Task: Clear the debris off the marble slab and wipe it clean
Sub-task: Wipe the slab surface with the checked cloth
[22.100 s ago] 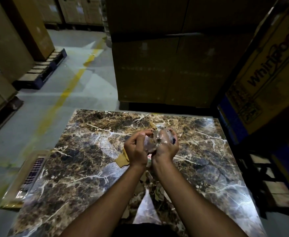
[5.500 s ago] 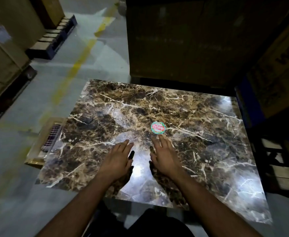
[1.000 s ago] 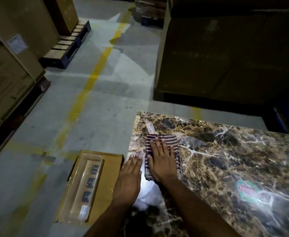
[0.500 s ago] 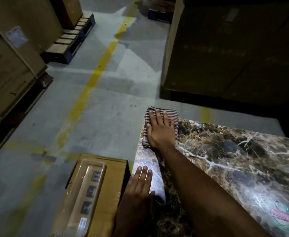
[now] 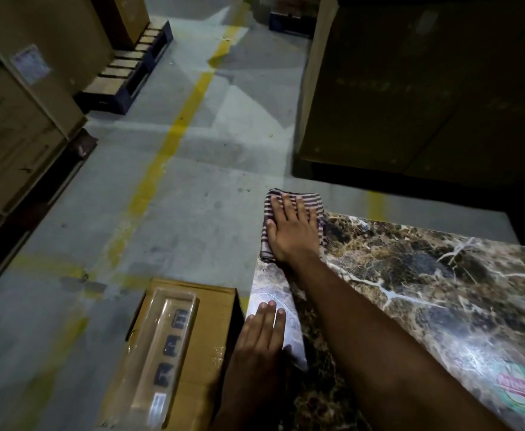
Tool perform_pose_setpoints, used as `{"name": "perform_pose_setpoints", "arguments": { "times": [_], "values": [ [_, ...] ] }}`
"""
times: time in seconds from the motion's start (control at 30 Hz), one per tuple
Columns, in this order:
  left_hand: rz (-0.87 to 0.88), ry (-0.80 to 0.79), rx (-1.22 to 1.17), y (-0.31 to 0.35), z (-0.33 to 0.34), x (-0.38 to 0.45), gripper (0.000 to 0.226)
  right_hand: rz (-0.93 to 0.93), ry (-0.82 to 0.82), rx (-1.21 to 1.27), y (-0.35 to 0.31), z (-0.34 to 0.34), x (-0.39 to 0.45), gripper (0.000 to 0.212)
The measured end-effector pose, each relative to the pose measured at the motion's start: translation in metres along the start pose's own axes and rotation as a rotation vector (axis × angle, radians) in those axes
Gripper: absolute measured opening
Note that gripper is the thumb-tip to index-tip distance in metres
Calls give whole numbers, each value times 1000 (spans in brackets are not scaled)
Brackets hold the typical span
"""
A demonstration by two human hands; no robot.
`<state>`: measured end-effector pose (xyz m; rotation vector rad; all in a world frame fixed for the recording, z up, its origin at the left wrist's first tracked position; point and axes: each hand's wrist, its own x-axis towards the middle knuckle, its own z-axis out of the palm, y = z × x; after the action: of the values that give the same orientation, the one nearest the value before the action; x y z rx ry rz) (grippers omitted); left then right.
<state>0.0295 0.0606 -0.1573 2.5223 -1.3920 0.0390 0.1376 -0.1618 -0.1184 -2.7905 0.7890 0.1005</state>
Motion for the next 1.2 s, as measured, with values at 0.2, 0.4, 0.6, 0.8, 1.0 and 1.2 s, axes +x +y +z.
{"name": "perform_pose_setpoints", "arguments": {
  "times": [0.2, 0.4, 0.6, 0.8, 1.0, 1.2],
  "values": [
    [-67, 2, 7, 16, -18, -8, 55, -127, -22, -22, 16, 8, -69, 61],
    [-122, -135, 7, 29, -18, -37, 67, 107, 0, 4, 24, 3, -54, 65],
    [-101, -79, 38, 38, -15, -55, 58, -79, -24, -14, -5, 15, -108, 65],
    [-104, -82, 24, 46, -22, -85, 61, 124, -16, 5, 13, 15, -134, 65],
    [-90, -101, -11, 50, -21, -107, 57, -84, -45, 30, -46, 28, -159, 64],
    [-98, -97, 13, 51, -26, -137, 51, 67, -30, 5, -12, 29, -185, 65]
  ]
}}
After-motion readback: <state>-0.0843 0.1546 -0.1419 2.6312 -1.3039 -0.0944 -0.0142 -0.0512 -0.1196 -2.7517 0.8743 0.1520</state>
